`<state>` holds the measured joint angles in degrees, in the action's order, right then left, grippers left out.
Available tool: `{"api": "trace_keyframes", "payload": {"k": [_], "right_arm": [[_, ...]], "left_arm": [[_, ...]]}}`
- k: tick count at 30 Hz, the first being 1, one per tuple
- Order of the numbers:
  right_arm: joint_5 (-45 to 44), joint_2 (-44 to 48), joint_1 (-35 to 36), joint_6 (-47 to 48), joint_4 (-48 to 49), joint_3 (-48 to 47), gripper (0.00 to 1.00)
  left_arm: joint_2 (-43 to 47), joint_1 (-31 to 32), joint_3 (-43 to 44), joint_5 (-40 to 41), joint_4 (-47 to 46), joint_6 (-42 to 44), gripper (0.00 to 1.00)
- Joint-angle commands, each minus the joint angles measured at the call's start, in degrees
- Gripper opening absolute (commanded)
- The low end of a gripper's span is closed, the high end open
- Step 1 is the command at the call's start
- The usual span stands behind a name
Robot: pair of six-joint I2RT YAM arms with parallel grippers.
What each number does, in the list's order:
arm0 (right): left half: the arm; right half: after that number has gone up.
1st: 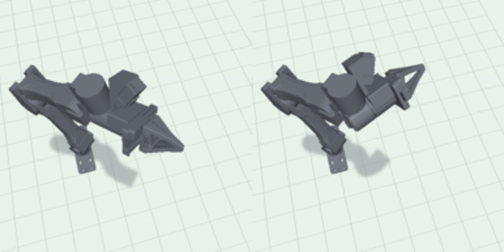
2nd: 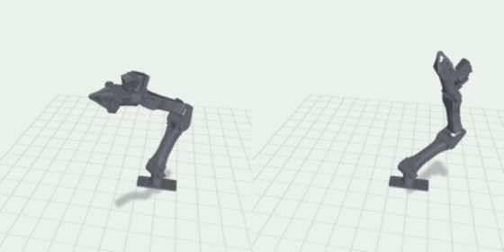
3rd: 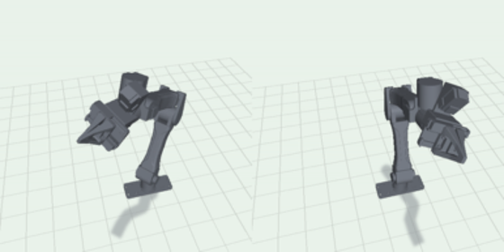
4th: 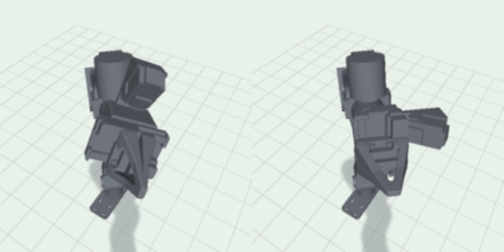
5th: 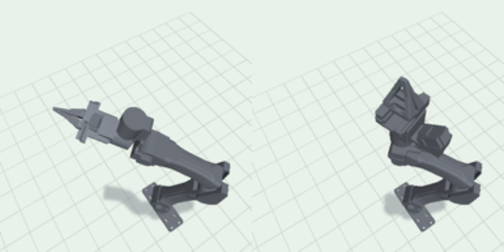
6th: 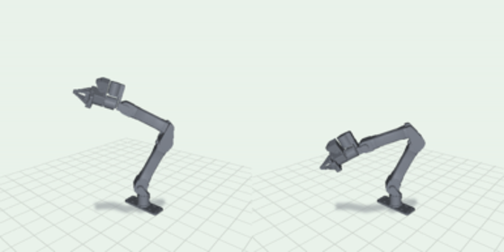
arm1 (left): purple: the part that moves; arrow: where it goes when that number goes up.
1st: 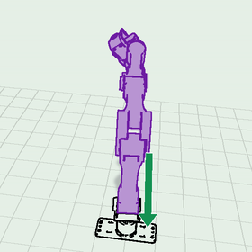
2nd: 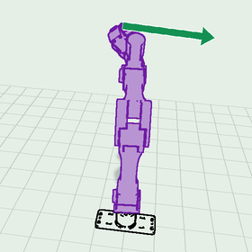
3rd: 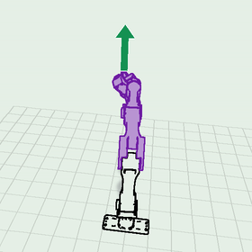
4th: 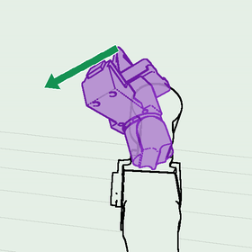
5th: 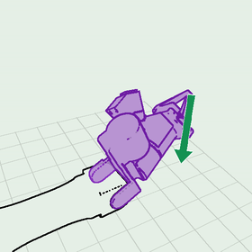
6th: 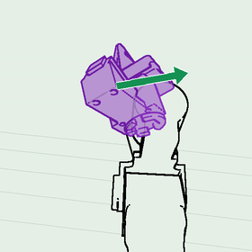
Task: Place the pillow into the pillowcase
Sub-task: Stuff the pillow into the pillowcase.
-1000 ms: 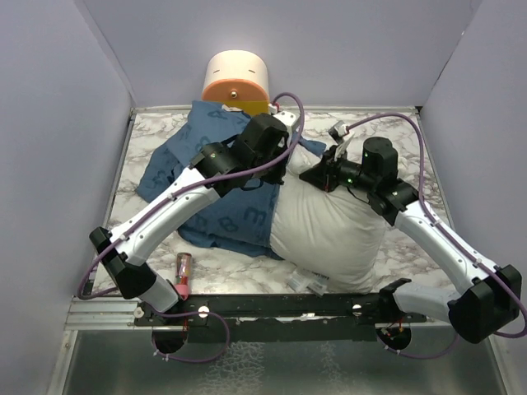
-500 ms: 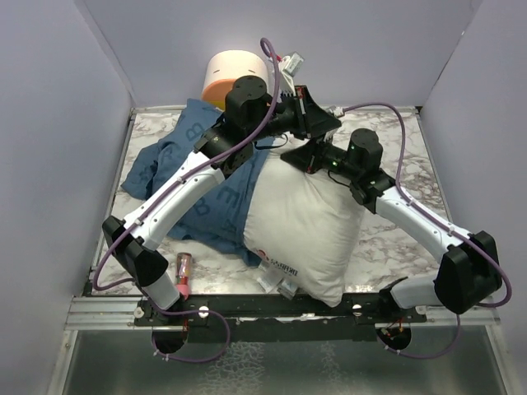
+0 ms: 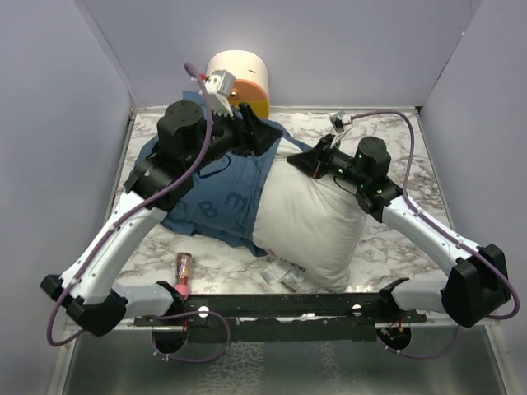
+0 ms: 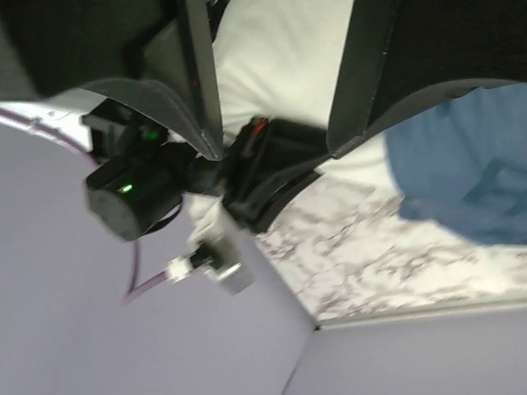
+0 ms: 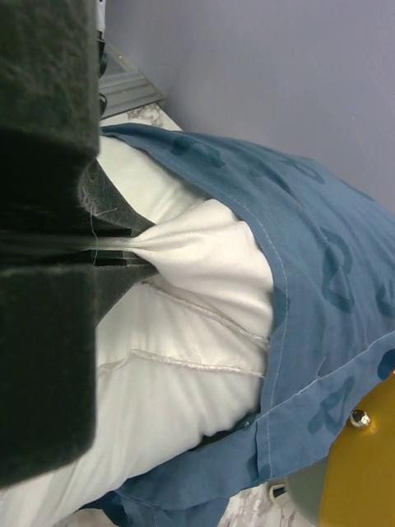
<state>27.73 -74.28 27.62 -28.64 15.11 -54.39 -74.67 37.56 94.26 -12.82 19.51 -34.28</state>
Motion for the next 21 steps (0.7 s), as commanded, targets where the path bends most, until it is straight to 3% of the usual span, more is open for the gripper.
{"api": "trace_keyframes", "payload": {"k": [1, 7, 14, 20, 21], "right_arm": [[2.31, 4.76, 0.07, 0.04, 5.39, 3.38, 0.01], [2.59, 5.07, 0.07, 0.35, 3.92, 3.84, 0.01], [2.51, 4.71, 0.07, 0.17, 3.14, 2.93, 0.01], [2.29, 5.10, 0.05, 0.17, 2.73, 3.23, 0.01], [2.34, 5.11, 0.07, 0.23, 2.73, 3.28, 0.01]], "left_arm": [[6.40, 0.23, -9.16, 14.56, 15.21, 4.12, 0.59], [4.04, 3.28, -9.91, 21.64, 25.16, 3.57, 0.62], [-1.47, 4.90, -12.15, 22.19, 21.16, 6.89, 0.62], [-6.97, 4.93, -7.46, 27.49, 22.96, 11.61, 0.42], [-7.36, 4.93, -6.94, 28.32, 23.21, 12.63, 0.32]]}}
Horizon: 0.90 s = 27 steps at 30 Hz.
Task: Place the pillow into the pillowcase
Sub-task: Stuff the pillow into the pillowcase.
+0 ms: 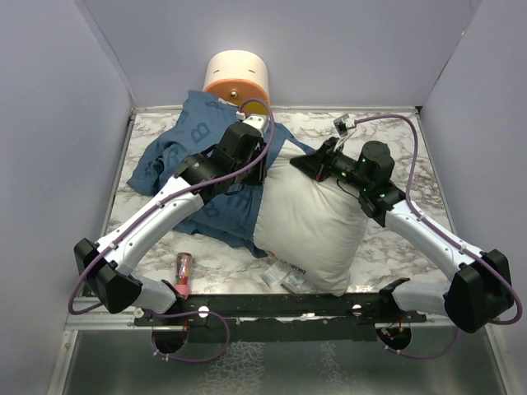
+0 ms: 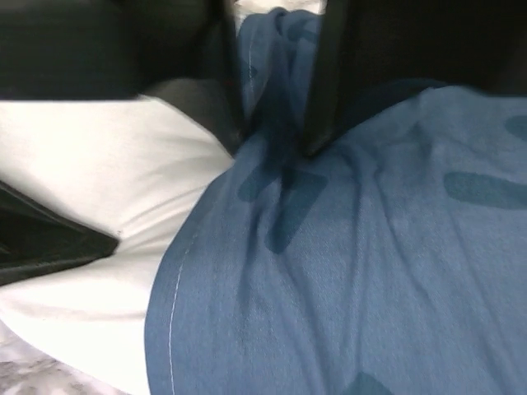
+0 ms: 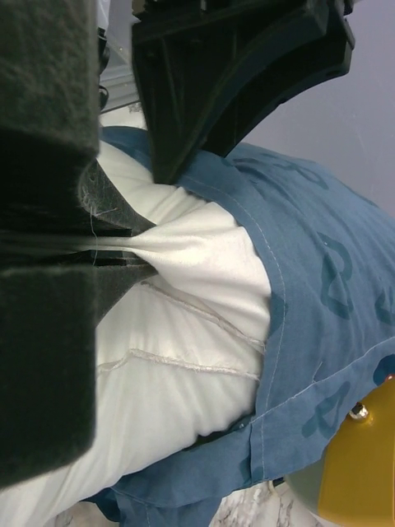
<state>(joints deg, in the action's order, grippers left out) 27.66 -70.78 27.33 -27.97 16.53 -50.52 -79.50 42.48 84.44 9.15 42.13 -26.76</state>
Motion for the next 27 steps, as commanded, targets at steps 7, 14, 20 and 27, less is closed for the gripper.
{"api": "trace_keyframes", "payload": {"k": [7, 14, 20, 27], "right_arm": [[3.20, 1.02, 0.31, 1.59, -0.87, -1.30, 0.01], [5.14, -3.28, 1.48, 0.46, 1.78, -4.26, 0.01], [2.89, -9.41, 5.32, -2.43, 6.17, -12.12, 0.01], [-6.47, -12.68, 5.63, -4.21, 10.40, -19.54, 0.01]], "left_arm": [[-1.08, -0.05, 10.35, 2.53, -0.36, 7.74, 0.05], [-0.94, -0.29, 12.43, -14.50, -11.25, 3.30, 0.00], [-7.23, -0.64, 18.01, -27.54, -22.97, -1.66, 0.00], [-12.90, -1.42, 23.16, -40.40, -40.31, -11.12, 0.00]]}}
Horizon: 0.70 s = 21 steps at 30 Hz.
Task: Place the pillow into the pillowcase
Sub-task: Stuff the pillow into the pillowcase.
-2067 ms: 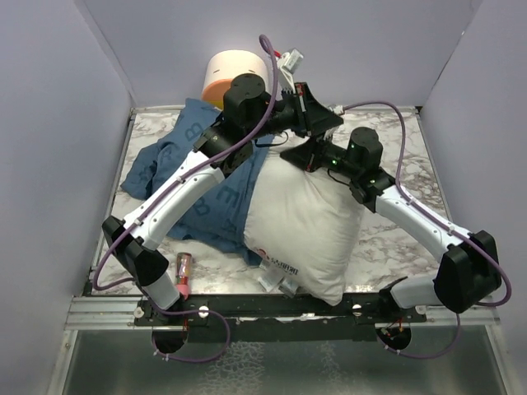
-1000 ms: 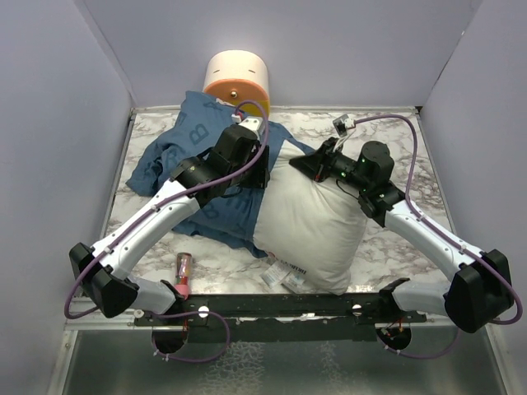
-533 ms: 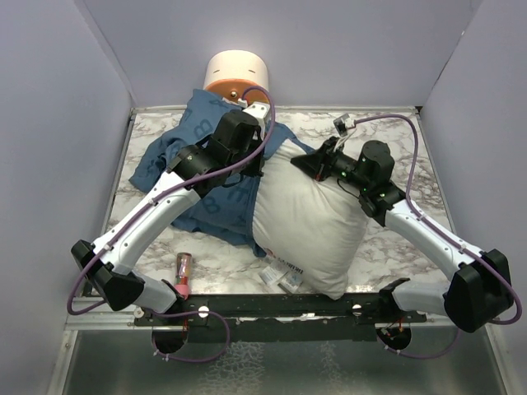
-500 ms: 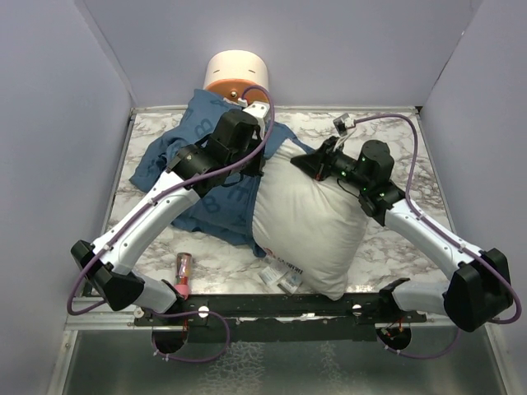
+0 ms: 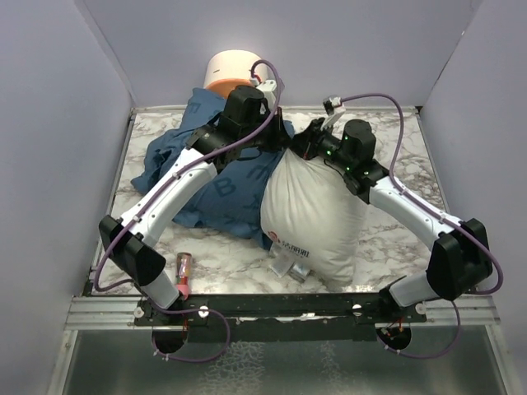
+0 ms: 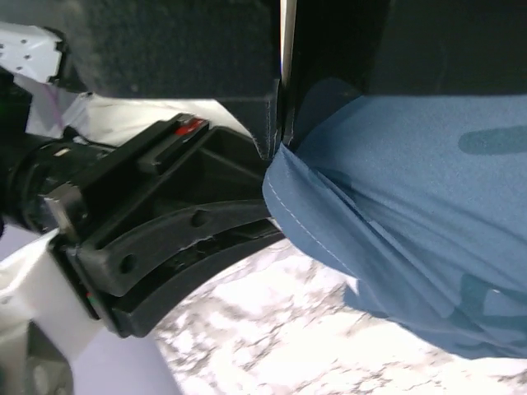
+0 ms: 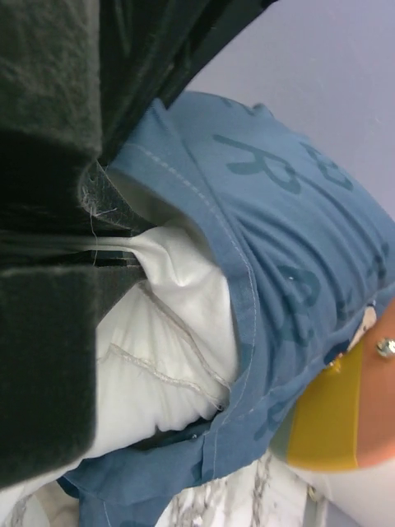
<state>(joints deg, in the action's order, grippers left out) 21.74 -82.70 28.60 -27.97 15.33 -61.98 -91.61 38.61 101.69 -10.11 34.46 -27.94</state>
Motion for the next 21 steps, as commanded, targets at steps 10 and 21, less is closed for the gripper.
{"api": "trace_keyframes", "payload": {"k": [10, 21], "right_arm": [[1.86, -4.11, 0.88, 8.44, 9.24, -28.73, 0.01], [19.02, 12.35, 6.43, 14.01, -0.13, 15.46, 0.07]], "left_arm": [[-9.91, -4.07, 25.40, -28.22, -33.42, -13.15, 0.00], [22.78, -3.90, -44.94, -19.64, -44.22, -14.88, 0.00]]}}
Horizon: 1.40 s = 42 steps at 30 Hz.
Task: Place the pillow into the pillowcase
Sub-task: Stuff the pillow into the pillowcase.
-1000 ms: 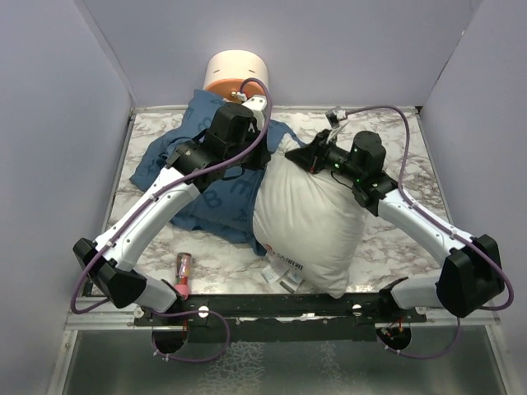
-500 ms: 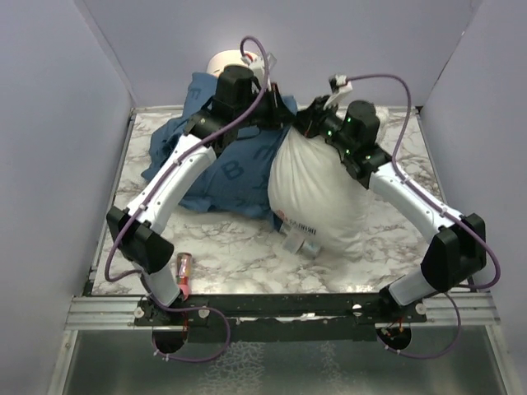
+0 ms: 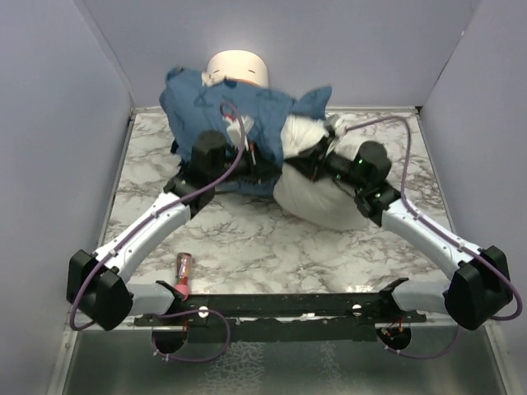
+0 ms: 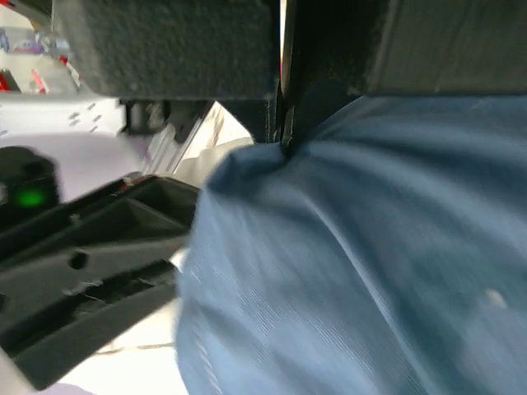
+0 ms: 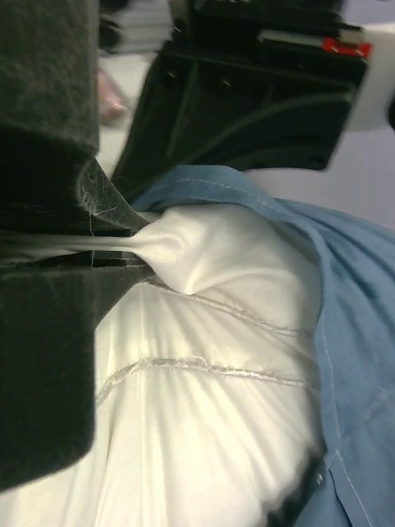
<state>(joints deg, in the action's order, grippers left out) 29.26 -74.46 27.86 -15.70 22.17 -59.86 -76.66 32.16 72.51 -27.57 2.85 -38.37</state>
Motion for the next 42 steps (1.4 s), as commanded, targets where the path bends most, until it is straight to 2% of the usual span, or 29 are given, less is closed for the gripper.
{"api": "trace_keyframes", "payload": {"k": [1, 5, 9, 12, 15, 17, 18, 21, 25, 29, 31, 33, 35, 38, 41, 42], "right_arm": [[11.25, 5.91, 8.31, 2.37, -9.84, 14.87, 0.09], [10.38, 13.82, 10.41, 4.37, -20.50, 13.37, 0.28], [6.44, 17.71, 10.46, 7.92, -29.54, 1.34, 0.54], [-2.39, 16.61, 10.43, 11.66, -37.97, -9.79, 0.76], [-15.34, 12.57, 10.33, 16.38, -49.53, -18.94, 0.93], [-20.85, 10.63, 8.42, 18.68, -54.32, -20.63, 0.99], [-20.85, 10.34, 6.02, 19.18, -55.55, -20.10, 1.00], [-12.06, 9.27, -5.73, 18.87, -57.92, -17.37, 1.00], [-5.86, 6.90, -7.29, 18.45, -57.49, -12.30, 0.98], [1.28, 0.92, -7.29, 19.55, -59.30, -7.97, 0.80], [7.41, -0.51, -7.07, 18.17, -56.57, -5.65, 0.55], [10.69, -1.09, -4.98, 14.63, -50.70, -3.26, 0.23], [11.07, -2.48, -1.05, 11.25, -43.79, -1.35, 0.08], [9.06, -6.91, 5.46, 3.90, -33.03, 1.08, 0.01], [5.40, -10.73, 8.32, -3.46, -21.56, 5.18, 0.01], [4.40, -10.94, 8.57, -5.02, -19.26, 6.47, 0.01]], "left_arm": [[9.52, 2.62, -20.09, -1.43, -13.40, -5.30, 0.00], [15.20, 2.73, -28.65, 1.01, -13.02, -6.39, 0.00], [17.83, 2.73, -29.02, 1.77, -11.54, -5.48, 0.00], [18.27, 2.73, -28.45, 1.55, -10.10, -4.22, 0.00], [18.89, 2.73, -28.76, 1.07, -10.07, -4.18, 0.00], [19.52, 2.73, -29.18, 1.01, -10.26, -4.28, 0.00], [19.73, 2.72, -29.40, 0.95, -10.26, -4.25, 0.00], [20.21, 2.73, -29.58, 0.47, -9.78, -4.07, 0.00], [20.77, 2.69, -30.00, -0.03, -9.82, -4.13, 0.00], [20.94, 2.73, -29.44, -0.80, -9.69, -3.75, 0.00], [20.84, 2.80, -28.83, -1.48, -9.94, -3.33, 0.00], [20.49, 2.82, -28.07, -3.10, -11.86, -2.92, 0.00], [19.65, 3.41, -27.00, -5.48, -14.11, -1.74, 0.00], [17.72, 5.12, -25.06, -8.02, -13.20, 1.37, 0.00], [16.82, 5.62, -24.05, -6.89, -5.67, 5.92, 0.00], [17.40, 5.63, -23.35, -4.93, -2.12, 7.06, 0.05]]}}
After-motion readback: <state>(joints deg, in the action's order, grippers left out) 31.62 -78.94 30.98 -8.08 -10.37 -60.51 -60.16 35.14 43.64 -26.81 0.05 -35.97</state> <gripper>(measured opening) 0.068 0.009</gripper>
